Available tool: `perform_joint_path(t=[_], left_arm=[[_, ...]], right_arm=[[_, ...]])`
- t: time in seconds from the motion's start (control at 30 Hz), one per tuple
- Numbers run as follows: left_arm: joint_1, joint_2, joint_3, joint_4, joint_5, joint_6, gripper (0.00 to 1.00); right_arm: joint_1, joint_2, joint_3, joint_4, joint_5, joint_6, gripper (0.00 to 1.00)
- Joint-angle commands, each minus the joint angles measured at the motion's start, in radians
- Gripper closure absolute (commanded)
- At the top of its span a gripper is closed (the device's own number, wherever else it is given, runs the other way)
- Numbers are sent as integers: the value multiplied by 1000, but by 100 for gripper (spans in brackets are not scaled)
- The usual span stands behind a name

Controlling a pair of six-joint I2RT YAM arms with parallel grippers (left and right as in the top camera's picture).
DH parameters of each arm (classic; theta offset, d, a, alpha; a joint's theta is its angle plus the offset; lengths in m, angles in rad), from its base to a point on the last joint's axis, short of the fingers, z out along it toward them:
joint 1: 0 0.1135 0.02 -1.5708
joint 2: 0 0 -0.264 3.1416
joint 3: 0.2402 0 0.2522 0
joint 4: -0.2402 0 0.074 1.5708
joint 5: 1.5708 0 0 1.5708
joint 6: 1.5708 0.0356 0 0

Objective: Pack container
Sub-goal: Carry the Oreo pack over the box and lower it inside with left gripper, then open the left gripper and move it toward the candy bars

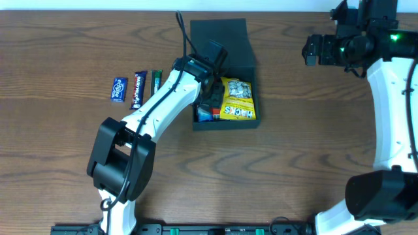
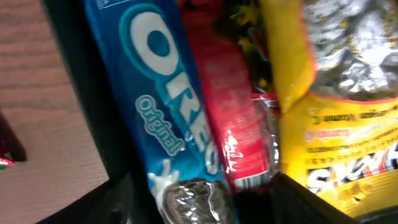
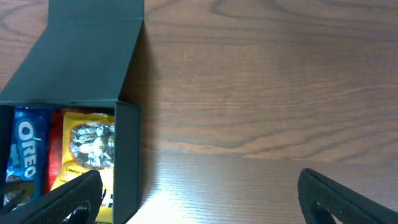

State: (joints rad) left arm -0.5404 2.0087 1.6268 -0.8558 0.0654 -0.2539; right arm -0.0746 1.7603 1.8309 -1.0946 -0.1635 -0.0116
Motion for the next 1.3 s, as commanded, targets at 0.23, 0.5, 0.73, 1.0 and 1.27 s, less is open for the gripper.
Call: perform_joint_path(t=[0.23, 0.5, 0.73, 1.0, 1.27], left_arm=[[5, -16, 73, -10, -22, 31, 25], [76, -97, 80, -12, -154, 37, 25], [248, -83, 77, -37, -143, 54, 25], [280, 10, 76, -33, -151, 101, 22], [290, 120, 76, -3, -156, 101, 23]], right_arm=[[-3, -17, 8, -3, -10, -4, 1], [-3, -17, 8, -10, -50, -5, 1], [-2, -17, 8, -13, -51, -4, 1], [-2, -17, 8, -22, -51, -4, 1], [-2, -17, 8, -35, -51, -4, 1]])
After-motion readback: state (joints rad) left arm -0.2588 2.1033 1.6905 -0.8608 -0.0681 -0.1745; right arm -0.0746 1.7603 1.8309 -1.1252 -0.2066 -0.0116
